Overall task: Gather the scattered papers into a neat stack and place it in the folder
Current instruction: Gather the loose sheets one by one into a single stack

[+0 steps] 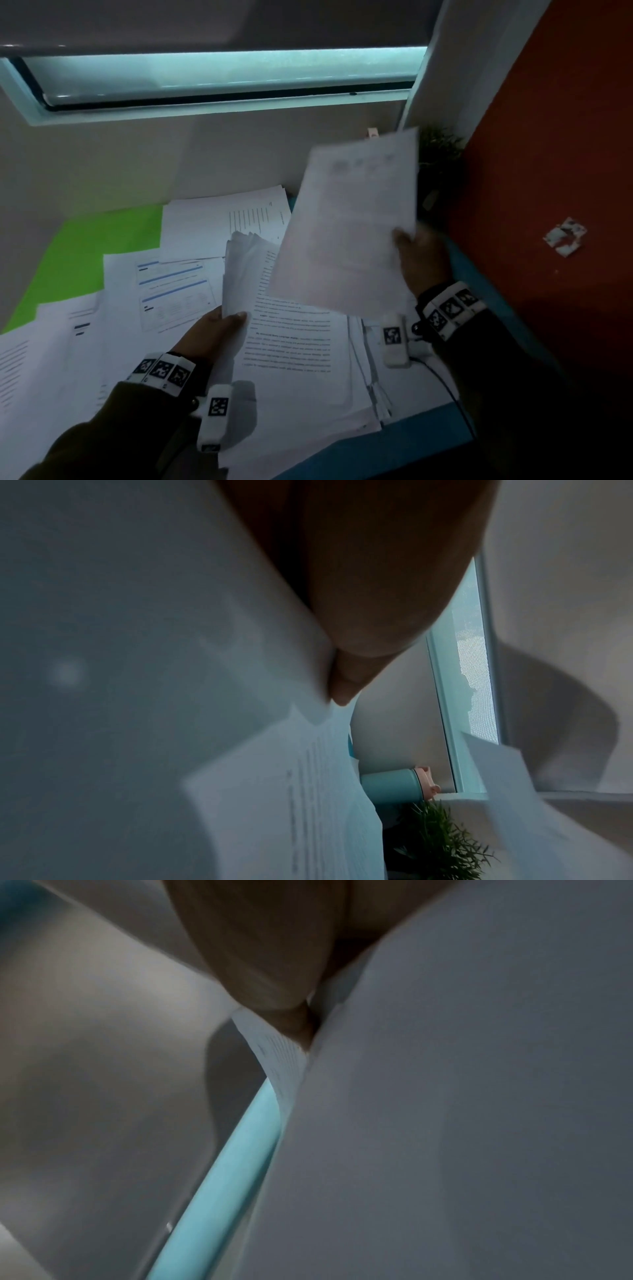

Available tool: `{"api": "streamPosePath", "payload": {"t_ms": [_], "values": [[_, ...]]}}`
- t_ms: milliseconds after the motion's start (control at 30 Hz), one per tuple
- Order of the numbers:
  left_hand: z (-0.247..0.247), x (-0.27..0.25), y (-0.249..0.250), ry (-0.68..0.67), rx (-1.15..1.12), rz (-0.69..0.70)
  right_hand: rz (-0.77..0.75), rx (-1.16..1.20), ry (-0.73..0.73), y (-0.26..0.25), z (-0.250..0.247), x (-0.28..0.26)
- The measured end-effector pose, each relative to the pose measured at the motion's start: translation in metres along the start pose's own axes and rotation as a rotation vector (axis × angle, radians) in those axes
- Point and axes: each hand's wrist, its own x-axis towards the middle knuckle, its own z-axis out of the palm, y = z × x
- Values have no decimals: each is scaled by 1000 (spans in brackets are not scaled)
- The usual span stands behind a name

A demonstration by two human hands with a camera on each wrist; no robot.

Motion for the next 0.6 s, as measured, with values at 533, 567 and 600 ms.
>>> {"api": "streamPosePath", "payload": {"t_ms": [533, 567, 600], "values": [[-3, 7, -8, -113, -182, 100, 231, -501, -142, 68, 3, 33], [-4, 8, -9, -117, -155, 129, 294, -580, -115, 76, -11, 48], [-4, 8, -10, -124, -124, 148, 352, -629, -114, 85, -20, 59]]}}
